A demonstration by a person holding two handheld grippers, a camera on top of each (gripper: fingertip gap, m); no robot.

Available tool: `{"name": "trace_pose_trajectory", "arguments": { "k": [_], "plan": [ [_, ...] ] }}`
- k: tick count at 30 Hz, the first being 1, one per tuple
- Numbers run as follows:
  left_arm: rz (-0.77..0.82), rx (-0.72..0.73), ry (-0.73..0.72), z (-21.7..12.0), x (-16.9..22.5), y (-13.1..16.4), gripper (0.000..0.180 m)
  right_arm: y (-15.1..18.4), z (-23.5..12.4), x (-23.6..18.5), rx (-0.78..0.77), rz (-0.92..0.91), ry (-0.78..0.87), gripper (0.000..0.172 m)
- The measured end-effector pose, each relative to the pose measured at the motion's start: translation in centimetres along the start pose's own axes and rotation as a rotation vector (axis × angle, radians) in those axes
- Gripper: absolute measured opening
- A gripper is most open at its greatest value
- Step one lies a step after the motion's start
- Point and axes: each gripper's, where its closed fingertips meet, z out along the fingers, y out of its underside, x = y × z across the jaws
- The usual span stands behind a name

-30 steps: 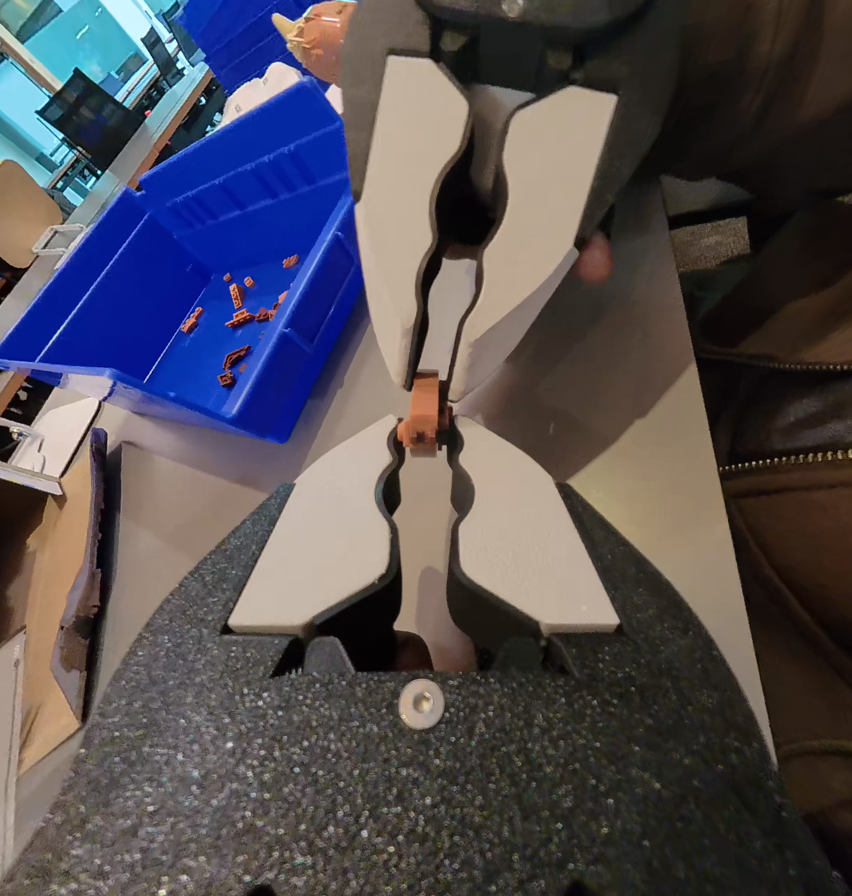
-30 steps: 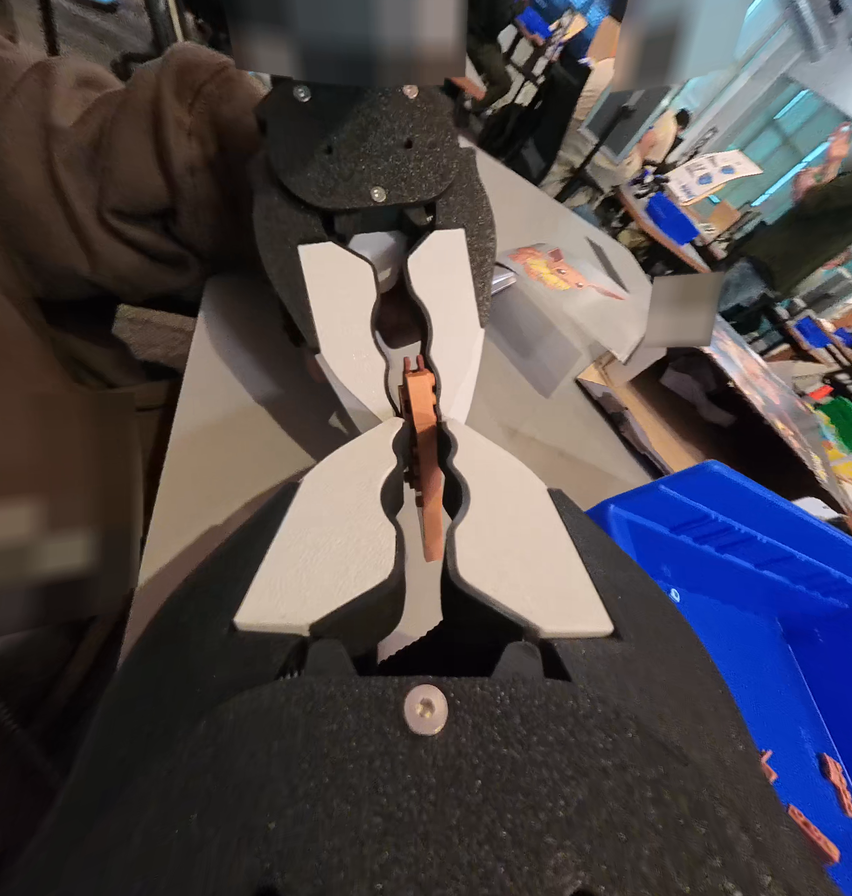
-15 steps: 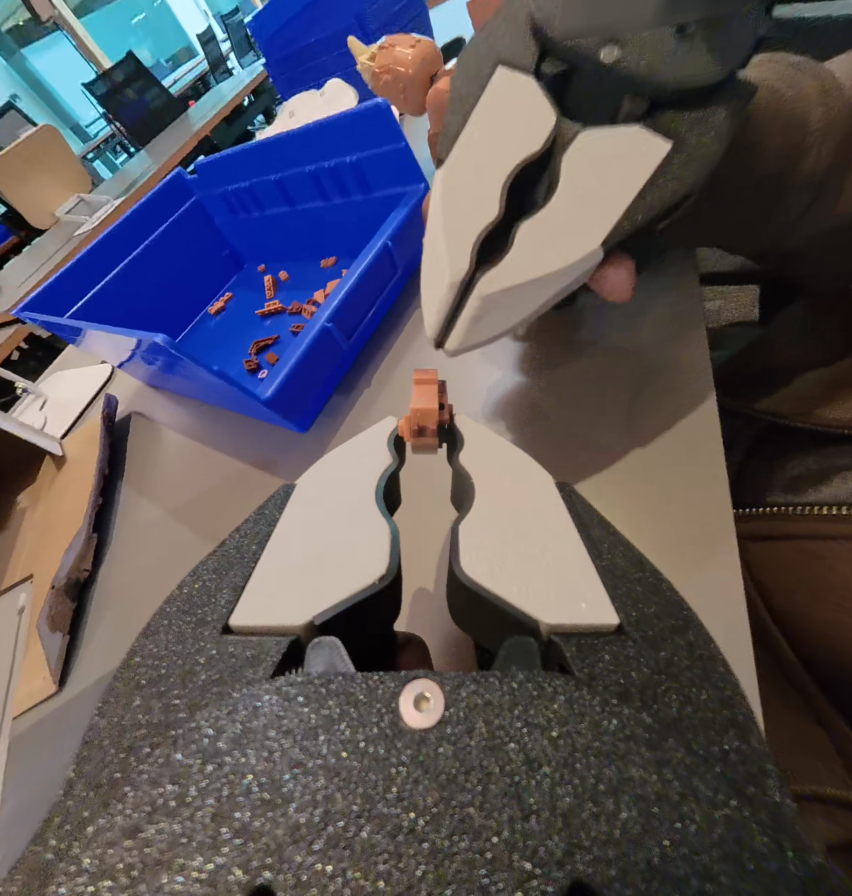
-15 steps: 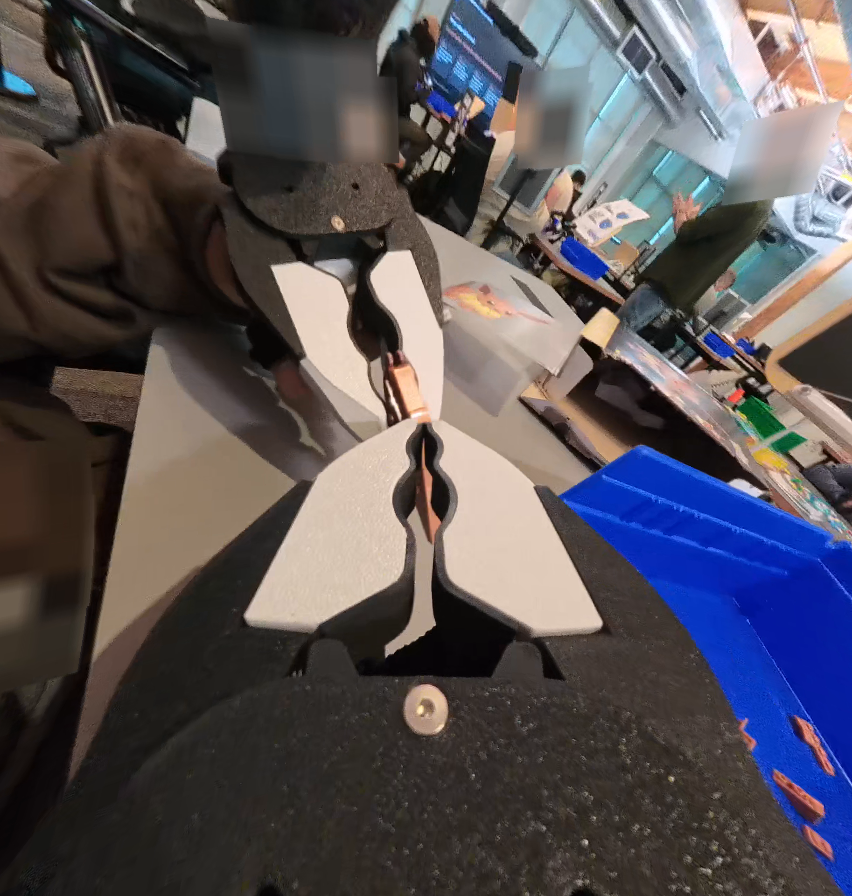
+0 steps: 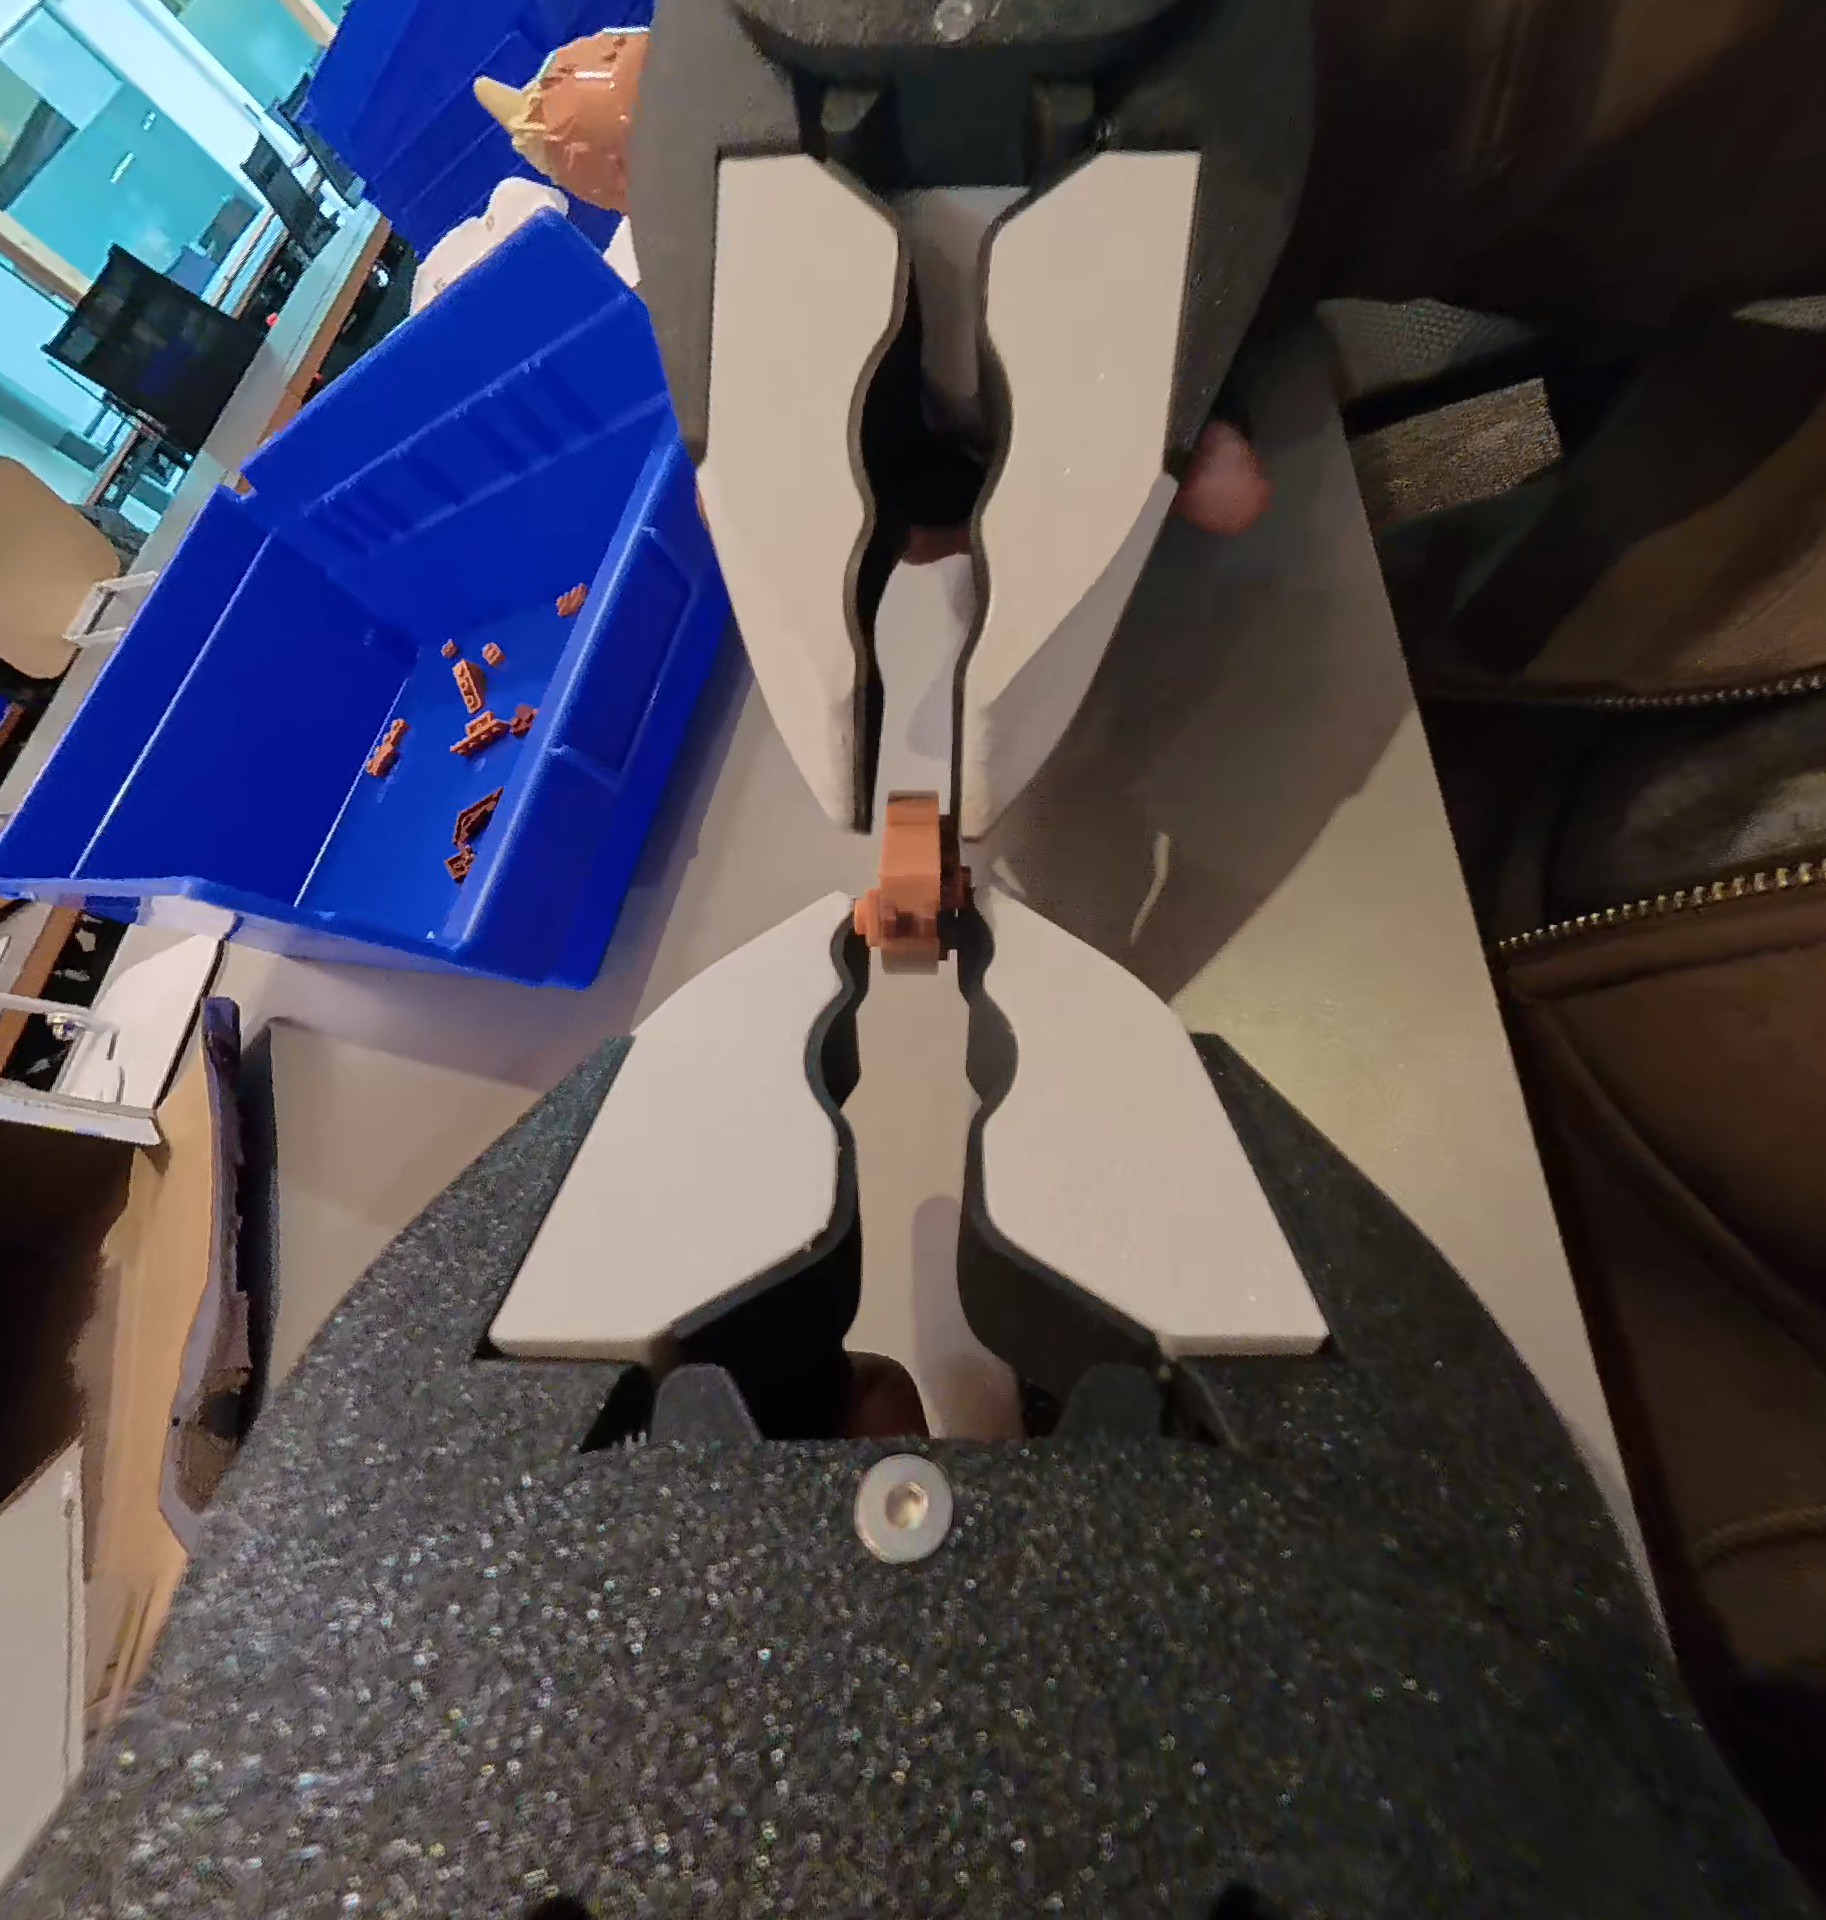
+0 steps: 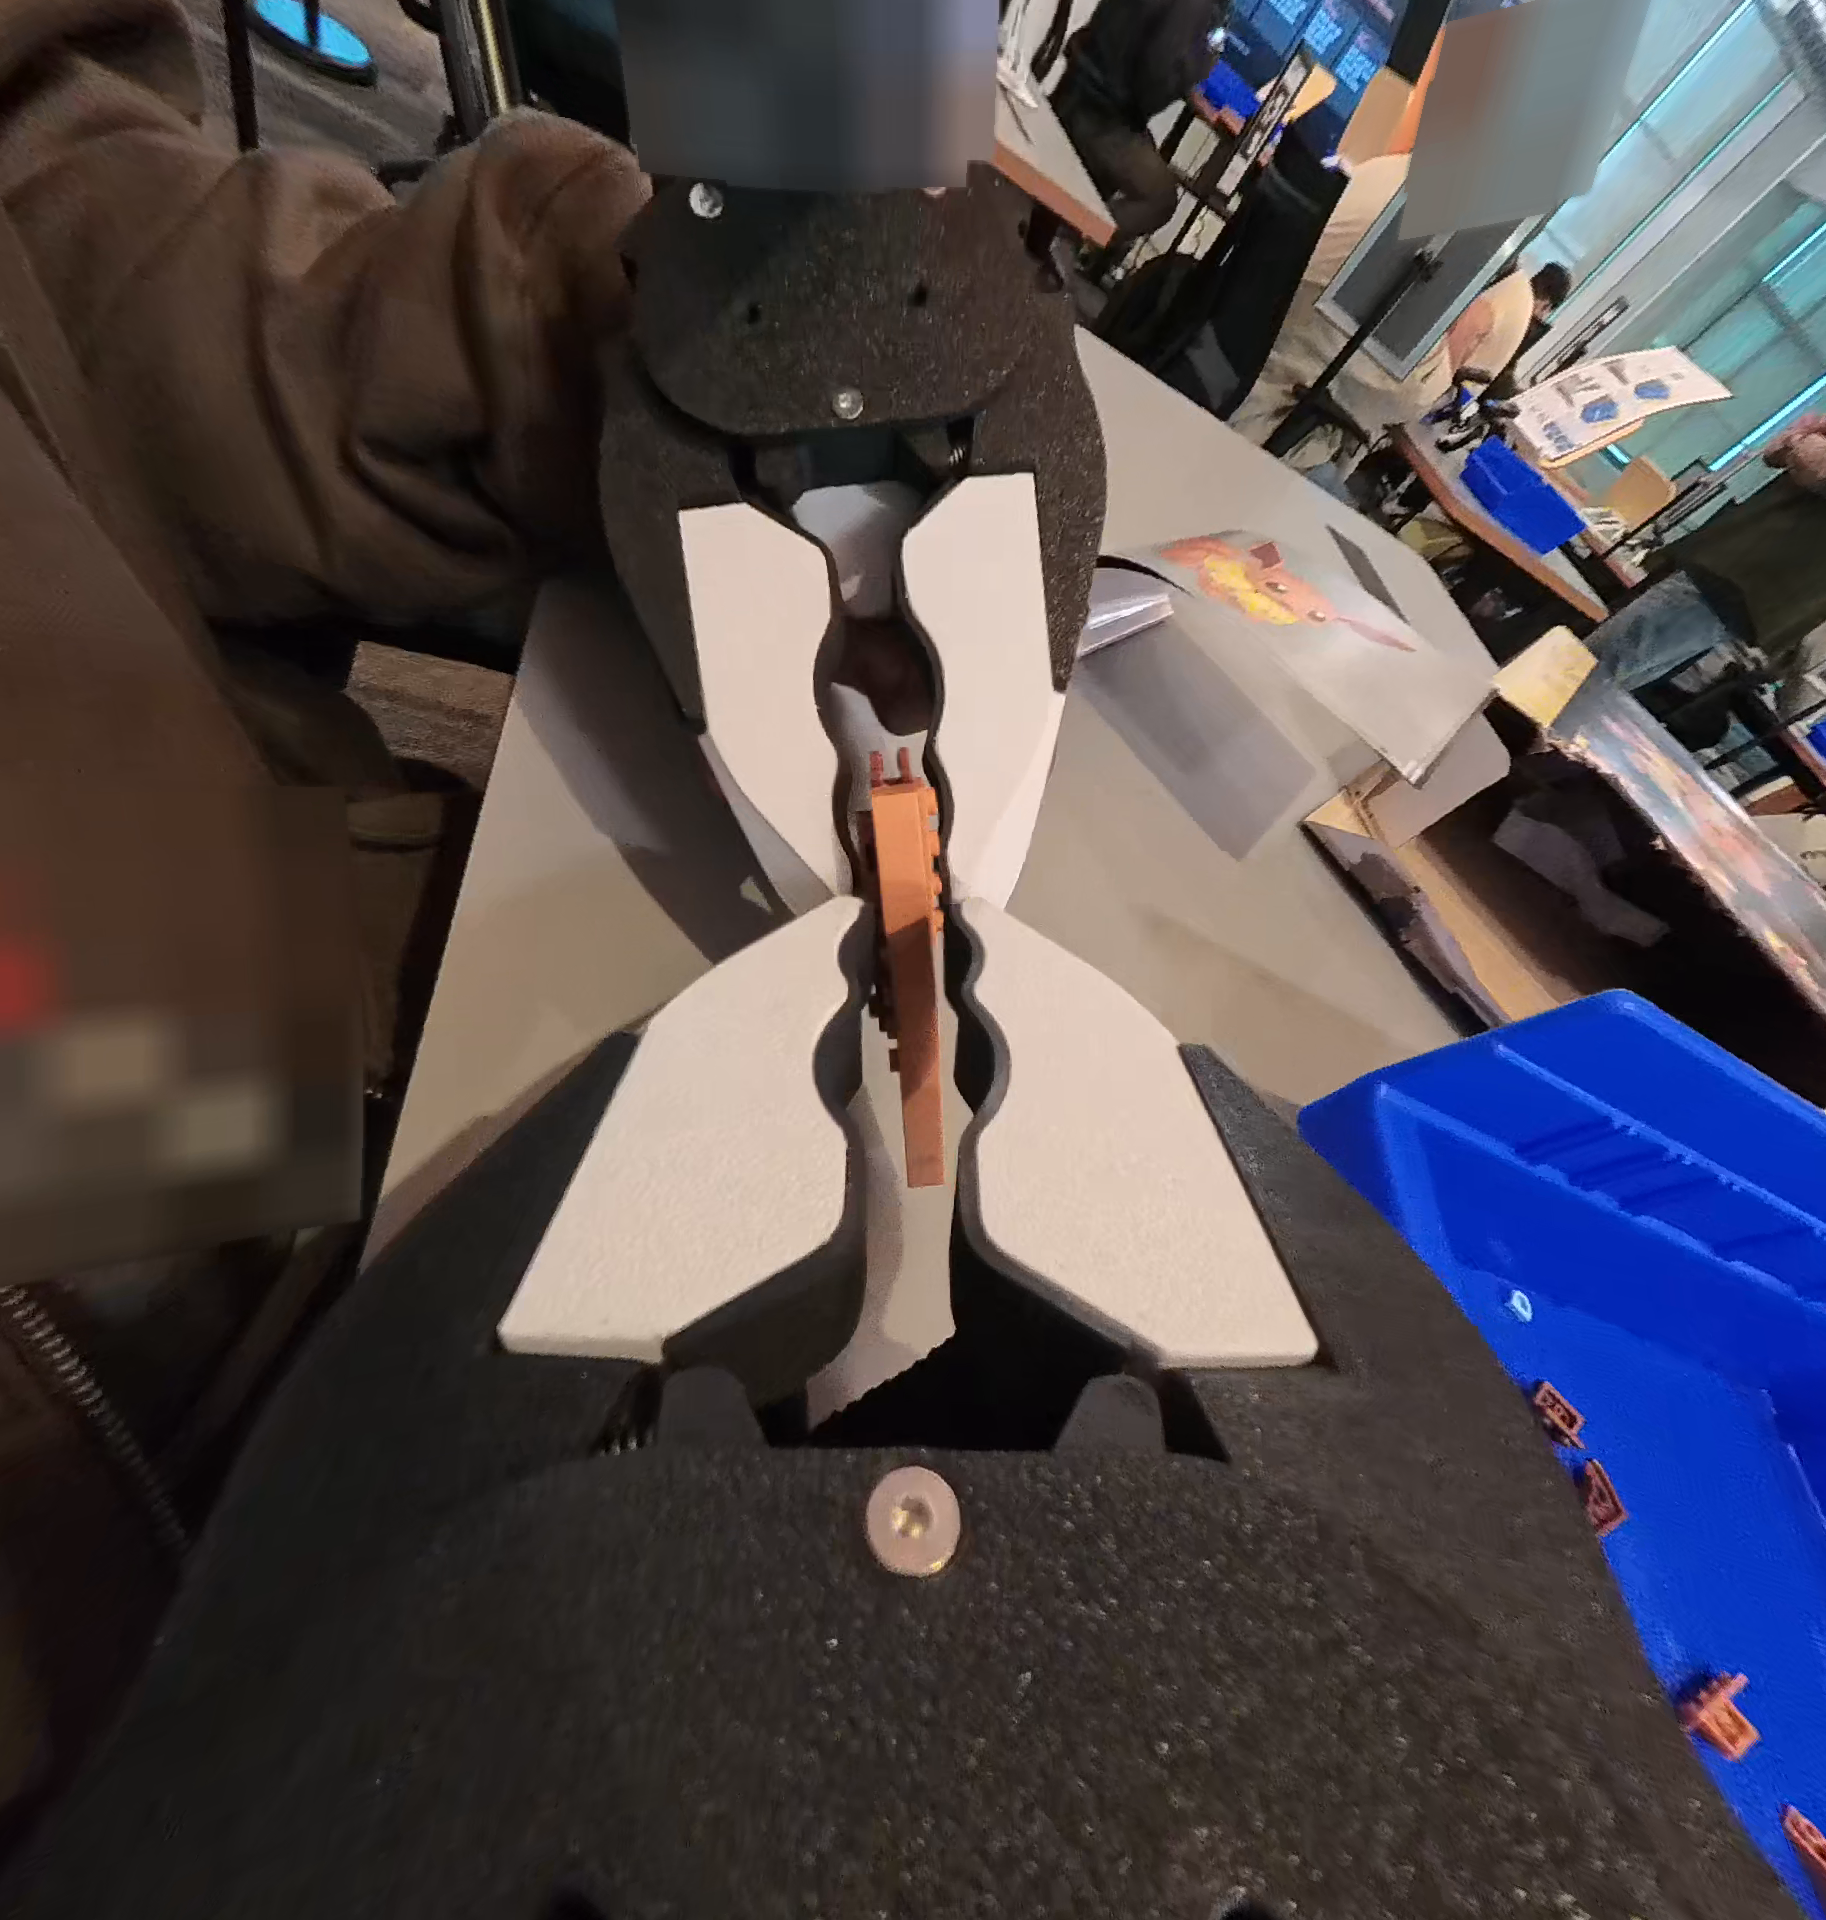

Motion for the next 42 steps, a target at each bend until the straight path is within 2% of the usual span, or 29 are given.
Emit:
{"name": "trace_pose_trajectory", "arguments": {
  "k": [7, 13, 20, 37, 39, 41, 42],
  "plan": [
    [0.015, -0.007, 0.016, 0.1, 0.3, 0.1, 0.016, 0.0, 0.0, -0.3, -0.011, -0.028, -0.018, 0.008],
    [-0.045, 0.081, 0.007, -0.6, -0.2, -1.1, 0.016, -1.4, -0.5, 0.3, 0.084, 0.06, -0.014, 0.008],
    [-0.068, 0.099, 0.001, -0.6, -0.5, -1.4, 0.016, -1.7, -0.7, 0.6, 0.107, 0.089, -0.007, 0.008],
    [-0.031, 0.156, 0.001, -1.2, -0.4, -2.3, 0.016, -2.6, -1.7, 0.5, 0.192, 0.127, -0.039, 0.007],
    [-0.043, 0.122, -0.027, -1.6, -1.1, -1.5, 0.016, -3.5, -2.9, 1.3, 0.276, 0.161, -0.019, 0.007],
    [-0.038, -0.001, -0.085, -1.8, -2.2, 1.1, 0.016, -4.6, -5.1, 2.7, 0.403, 0.217, 0.01, 0.007],
    [-0.061, 0.026, -0.09, -2.1, -2.4, 0.8, 0.016, -4.3, -5.7, 3.4, 0.405, 0.228, 0.047, 0.007]
  ]
}}
